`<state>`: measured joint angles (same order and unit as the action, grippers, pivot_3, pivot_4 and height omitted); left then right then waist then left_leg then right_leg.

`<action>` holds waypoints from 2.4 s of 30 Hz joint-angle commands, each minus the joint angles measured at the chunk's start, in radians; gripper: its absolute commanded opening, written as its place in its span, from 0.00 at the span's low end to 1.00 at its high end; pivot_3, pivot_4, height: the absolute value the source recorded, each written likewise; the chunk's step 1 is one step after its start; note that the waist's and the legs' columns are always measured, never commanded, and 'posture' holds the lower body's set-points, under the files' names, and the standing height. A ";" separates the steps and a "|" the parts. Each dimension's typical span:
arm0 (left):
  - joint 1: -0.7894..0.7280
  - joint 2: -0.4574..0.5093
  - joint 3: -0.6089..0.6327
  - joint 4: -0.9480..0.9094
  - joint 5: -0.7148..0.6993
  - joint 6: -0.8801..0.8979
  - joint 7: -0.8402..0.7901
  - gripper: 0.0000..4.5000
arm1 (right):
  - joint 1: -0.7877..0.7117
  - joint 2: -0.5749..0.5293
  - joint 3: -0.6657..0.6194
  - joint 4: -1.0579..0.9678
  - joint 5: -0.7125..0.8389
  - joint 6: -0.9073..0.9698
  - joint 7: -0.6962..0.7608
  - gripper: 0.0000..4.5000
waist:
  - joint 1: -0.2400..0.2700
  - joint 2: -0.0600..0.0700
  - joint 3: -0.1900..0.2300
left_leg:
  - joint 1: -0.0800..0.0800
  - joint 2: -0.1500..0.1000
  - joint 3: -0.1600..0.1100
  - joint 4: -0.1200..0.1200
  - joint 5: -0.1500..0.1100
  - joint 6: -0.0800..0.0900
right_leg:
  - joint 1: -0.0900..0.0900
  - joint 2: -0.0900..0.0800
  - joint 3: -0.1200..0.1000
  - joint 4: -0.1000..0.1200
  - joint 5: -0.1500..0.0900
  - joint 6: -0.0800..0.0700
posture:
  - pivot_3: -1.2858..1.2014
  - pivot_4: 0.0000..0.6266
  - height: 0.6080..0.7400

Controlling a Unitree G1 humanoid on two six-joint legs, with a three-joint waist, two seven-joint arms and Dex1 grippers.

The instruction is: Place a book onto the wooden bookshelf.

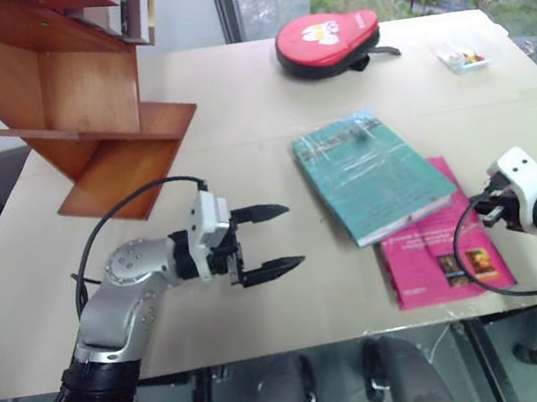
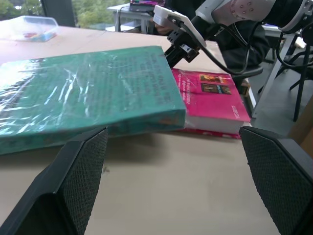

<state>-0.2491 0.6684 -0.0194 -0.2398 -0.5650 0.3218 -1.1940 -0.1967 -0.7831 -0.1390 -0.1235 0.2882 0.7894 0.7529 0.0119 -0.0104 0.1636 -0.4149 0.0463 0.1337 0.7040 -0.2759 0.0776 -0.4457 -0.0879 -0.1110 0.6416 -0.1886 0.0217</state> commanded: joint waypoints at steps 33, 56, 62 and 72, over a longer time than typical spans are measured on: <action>-0.438 -0.146 0.205 0.471 -0.259 1.033 0.493 1.00 | 0.348 -0.186 -0.580 -0.924 0.744 0.023 -0.160 0.98 | 0.005 -0.005 0.001 | 0.000 -0.003 -0.004 0.000 0.000 0.000 | 0.002 0.000 0.002 0.001 0.000 0.000 | 0.52 0.24 1.00; -0.714 -0.565 0.627 0.991 -0.263 1.034 0.901 0.18 | 0.358 -0.337 -0.446 -0.924 0.817 -0.125 -0.424 1.00 | 0.005 -0.016 0.006 | -0.001 -0.005 -0.005 0.000 0.000 0.000 | 0.002 -0.001 0.002 0.001 0.000 0.001 | 0.52 0.24 1.00; -0.697 -0.527 0.635 0.922 -0.320 1.128 0.851 0.02 | 0.365 -0.340 -0.426 -0.924 0.812 -0.156 -0.431 1.00 | 0.004 -0.017 0.006 | -0.001 -0.005 -0.005 0.000 0.000 0.000 | 0.002 -0.001 0.002 0.001 0.000 0.001 | 0.52 0.24 1.00; -0.510 -0.246 0.331 0.035 -0.330 0.855 0.483 0.02 | 0.190 -0.257 -0.294 -0.792 0.741 -0.228 -0.318 1.00 | 0.001 -0.018 0.007 | 0.000 -0.004 -0.004 0.000 0.000 -0.001 | 0.001 -0.002 0.005 0.001 0.002 -0.003 | 0.52 0.24 1.00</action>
<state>-0.7716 0.4004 0.3727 -0.0618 -0.9017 1.2637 -0.6171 0.0122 -1.0461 -0.4345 -0.9365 1.0518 0.5973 0.4055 0.0127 -0.0281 0.1706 -0.4146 0.0414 0.1305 0.7040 -0.2755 0.0768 -0.4442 -0.0896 -0.1051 0.6426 -0.1865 0.0190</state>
